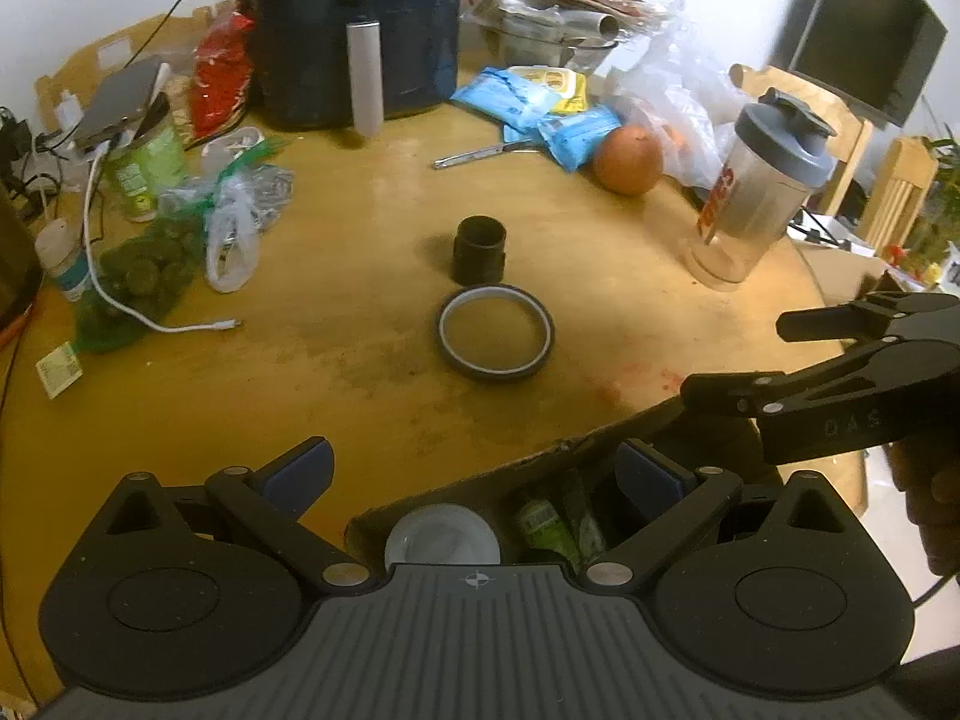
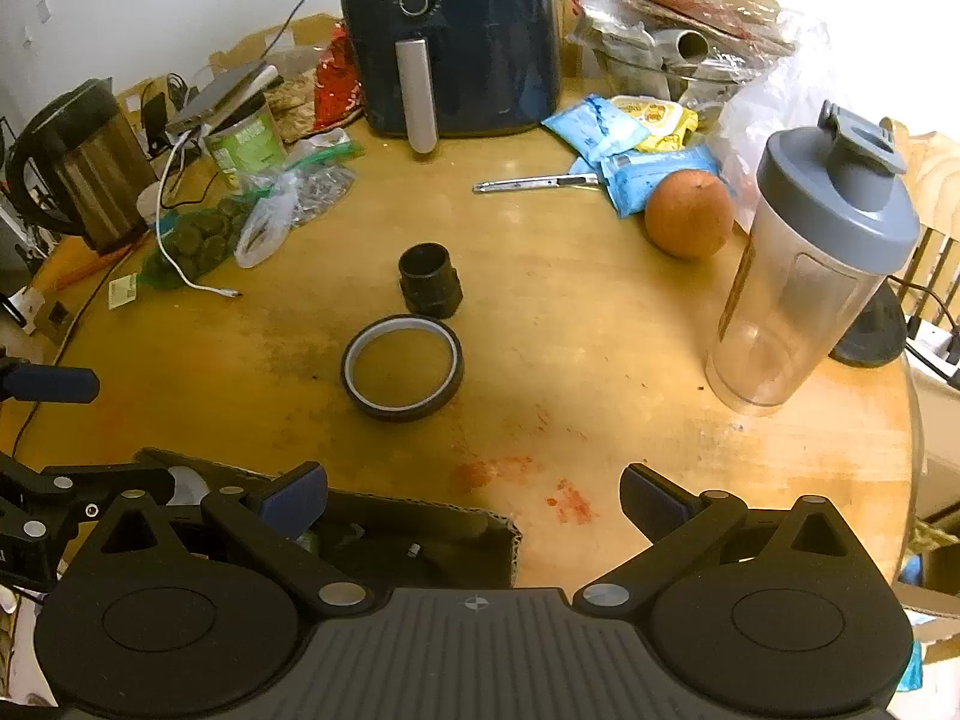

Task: Organize objects
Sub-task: 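Move the left gripper over the black-edged clear tape ring, then grasp the tape ring rim with the left gripper and lift it, then move the right gripper to the black plastic tube and grasp it while the left holds the ring, then carry the tape ring into the box and release it while the right holds the tube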

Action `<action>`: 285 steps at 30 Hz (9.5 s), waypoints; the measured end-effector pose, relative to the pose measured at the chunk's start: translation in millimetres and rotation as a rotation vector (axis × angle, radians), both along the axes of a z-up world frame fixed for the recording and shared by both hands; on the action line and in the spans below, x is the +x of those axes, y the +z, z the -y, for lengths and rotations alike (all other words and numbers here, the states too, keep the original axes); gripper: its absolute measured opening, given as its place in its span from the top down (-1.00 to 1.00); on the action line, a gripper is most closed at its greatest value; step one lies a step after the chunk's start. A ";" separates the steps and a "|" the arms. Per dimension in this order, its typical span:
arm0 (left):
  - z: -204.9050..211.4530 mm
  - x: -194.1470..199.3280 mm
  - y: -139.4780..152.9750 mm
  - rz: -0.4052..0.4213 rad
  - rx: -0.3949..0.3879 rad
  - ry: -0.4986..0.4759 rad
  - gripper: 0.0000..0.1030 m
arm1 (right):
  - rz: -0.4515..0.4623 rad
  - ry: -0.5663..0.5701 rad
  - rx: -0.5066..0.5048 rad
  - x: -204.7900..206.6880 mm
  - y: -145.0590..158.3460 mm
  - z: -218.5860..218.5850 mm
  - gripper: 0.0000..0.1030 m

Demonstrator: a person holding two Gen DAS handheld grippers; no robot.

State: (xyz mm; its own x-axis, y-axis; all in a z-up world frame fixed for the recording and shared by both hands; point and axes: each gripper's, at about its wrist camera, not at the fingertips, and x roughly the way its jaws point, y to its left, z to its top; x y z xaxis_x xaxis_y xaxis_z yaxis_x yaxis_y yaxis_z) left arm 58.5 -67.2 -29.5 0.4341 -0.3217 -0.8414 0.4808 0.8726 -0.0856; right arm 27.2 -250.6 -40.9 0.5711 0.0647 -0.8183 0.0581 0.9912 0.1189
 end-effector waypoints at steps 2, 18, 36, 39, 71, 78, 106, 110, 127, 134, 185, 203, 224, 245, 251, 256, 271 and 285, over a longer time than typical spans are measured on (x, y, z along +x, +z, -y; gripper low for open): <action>1.6 3.4 -0.4 0.009 0.001 -0.009 -0.98 | -0.005 -0.006 -0.003 1.8 -1.1 0.7 -1.00; 22.5 59.6 5.1 0.046 -0.046 -0.105 -0.98 | 0.020 -0.075 -0.054 26.8 15.1 17.7 -1.00; 47.0 91.4 -33.9 -0.008 0.034 -0.225 -0.98 | -0.002 -0.201 -0.057 9.2 12.0 27.7 -1.00; 53.5 94.9 -43.4 -0.022 0.053 -0.252 -0.98 | -0.013 -0.239 -0.047 1.5 10.4 32.3 -1.00; 88.5 119.0 -110.6 -0.119 0.191 -0.342 -0.74 | -0.008 -0.374 -0.074 -40.1 17.6 44.7 -1.00; 83.2 116.8 -100.5 -0.114 0.160 -0.320 -0.74 | -0.007 -0.344 -0.078 -37.5 17.3 41.6 -1.00; 13.4 70.8 -8.8 -0.022 -0.029 -0.112 -0.74 | 0.014 -0.150 -0.016 -3.3 11.5 23.5 -1.00; 1.2 58.3 1.9 -0.030 -0.055 -0.088 -0.74 | 0.015 -0.098 -0.036 5.0 9.4 15.2 -1.00; -34.7 40.8 26.1 -0.002 -0.123 0.034 -0.74 | 0.046 0.047 -0.063 63.0 7.7 -13.0 -1.00; -54.7 46.7 35.9 0.027 -0.141 0.116 -0.74 | 0.057 0.086 -0.040 87.0 12.0 -24.8 -1.00; -104.5 16.8 29.1 -0.034 -0.165 0.264 -0.74 | 0.048 0.255 -0.148 184.0 -70.8 -41.6 0.22; -98.9 12.8 28.6 -0.020 -0.170 0.238 -0.74 | 0.076 0.235 -0.095 162.1 -37.4 -31.9 0.23; -80.4 11.8 27.9 -0.023 -0.174 0.180 -0.74 | 0.130 0.167 -0.004 113.2 0.6 -6.6 0.23; -67.2 -5.6 30.7 -0.015 -0.177 0.147 -0.74 | 0.164 0.098 0.083 47.9 26.5 9.8 0.23; -61.7 -12.9 33.2 -0.005 -0.181 0.138 -0.74 | 0.179 0.072 0.102 30.9 33.2 15.6 0.23; -57.6 -18.4 34.6 0.003 -0.184 0.133 -0.74 | 0.192 0.062 0.106 17.7 39.4 19.8 0.23; -54.6 -34.9 27.3 -0.018 -0.166 0.143 -0.74 | 0.193 0.026 0.139 -25.0 44.0 36.7 0.23; -4.9 -55.7 32.1 0.051 -0.169 -0.056 -0.76 | 0.206 0.008 0.170 -53.2 45.7 42.7 0.23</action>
State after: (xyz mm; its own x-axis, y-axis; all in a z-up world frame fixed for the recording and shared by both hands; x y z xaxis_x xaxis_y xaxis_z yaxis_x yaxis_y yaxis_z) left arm 2.8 -62.3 2.7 0.4526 -0.4811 -0.7508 0.5355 0.8199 -0.2025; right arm -26.0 -293.2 4.8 0.7234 0.1959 -0.6620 0.0082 0.9564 0.2920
